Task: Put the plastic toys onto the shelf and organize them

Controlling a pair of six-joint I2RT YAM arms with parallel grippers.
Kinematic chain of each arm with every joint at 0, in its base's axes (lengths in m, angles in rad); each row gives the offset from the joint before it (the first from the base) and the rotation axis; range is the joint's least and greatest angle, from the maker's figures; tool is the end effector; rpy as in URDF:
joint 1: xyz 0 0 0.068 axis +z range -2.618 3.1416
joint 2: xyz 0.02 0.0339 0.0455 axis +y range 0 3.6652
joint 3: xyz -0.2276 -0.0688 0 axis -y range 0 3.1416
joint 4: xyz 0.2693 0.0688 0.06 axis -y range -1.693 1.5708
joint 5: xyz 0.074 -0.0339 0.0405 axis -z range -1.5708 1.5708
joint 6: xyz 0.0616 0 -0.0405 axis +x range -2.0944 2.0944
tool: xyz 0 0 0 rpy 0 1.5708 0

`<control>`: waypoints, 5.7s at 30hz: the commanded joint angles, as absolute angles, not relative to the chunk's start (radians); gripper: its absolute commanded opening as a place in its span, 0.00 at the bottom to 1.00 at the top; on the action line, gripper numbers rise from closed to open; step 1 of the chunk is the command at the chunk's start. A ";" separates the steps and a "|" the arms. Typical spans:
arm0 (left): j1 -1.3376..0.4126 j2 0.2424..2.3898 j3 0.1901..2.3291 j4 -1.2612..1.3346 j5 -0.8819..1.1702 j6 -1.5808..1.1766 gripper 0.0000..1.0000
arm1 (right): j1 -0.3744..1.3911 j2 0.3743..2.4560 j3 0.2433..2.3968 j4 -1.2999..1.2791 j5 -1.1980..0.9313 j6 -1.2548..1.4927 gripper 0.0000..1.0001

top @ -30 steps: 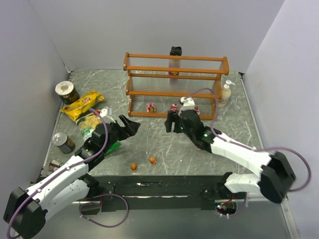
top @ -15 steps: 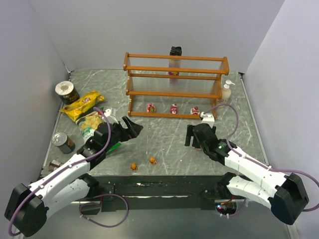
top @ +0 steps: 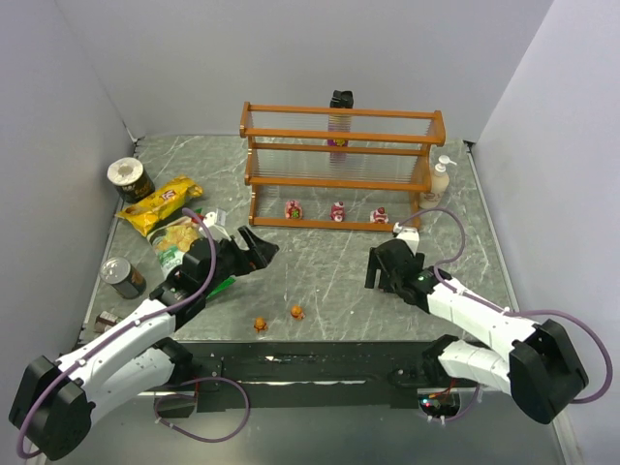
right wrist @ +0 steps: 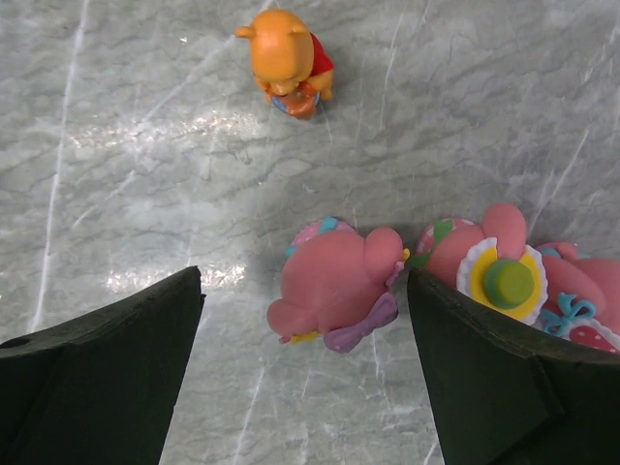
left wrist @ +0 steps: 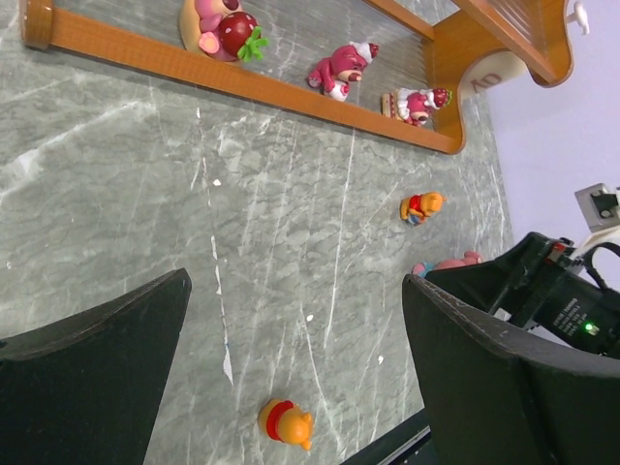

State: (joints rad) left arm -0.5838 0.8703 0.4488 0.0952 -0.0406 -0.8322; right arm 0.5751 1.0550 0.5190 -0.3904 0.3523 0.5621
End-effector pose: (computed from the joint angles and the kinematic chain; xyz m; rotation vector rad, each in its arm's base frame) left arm 0.2283 -0.1478 0.1886 -0.2774 1.9866 -0.9046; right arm 0.2206 0.1177 0.1202 0.1279 2.4173 0.0719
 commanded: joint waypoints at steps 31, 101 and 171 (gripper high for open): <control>-0.580 0.871 0.443 0.141 -0.008 -0.822 0.96 | 0.729 1.321 0.736 -0.365 0.305 0.640 0.25; -0.580 0.848 0.442 0.106 -0.052 -0.824 0.96 | 0.867 1.470 0.788 -0.127 0.195 0.632 0.00; -0.580 0.910 0.437 0.135 -0.046 -0.818 0.96 | 1.029 1.562 0.422 0.704 0.729 0.387 0.23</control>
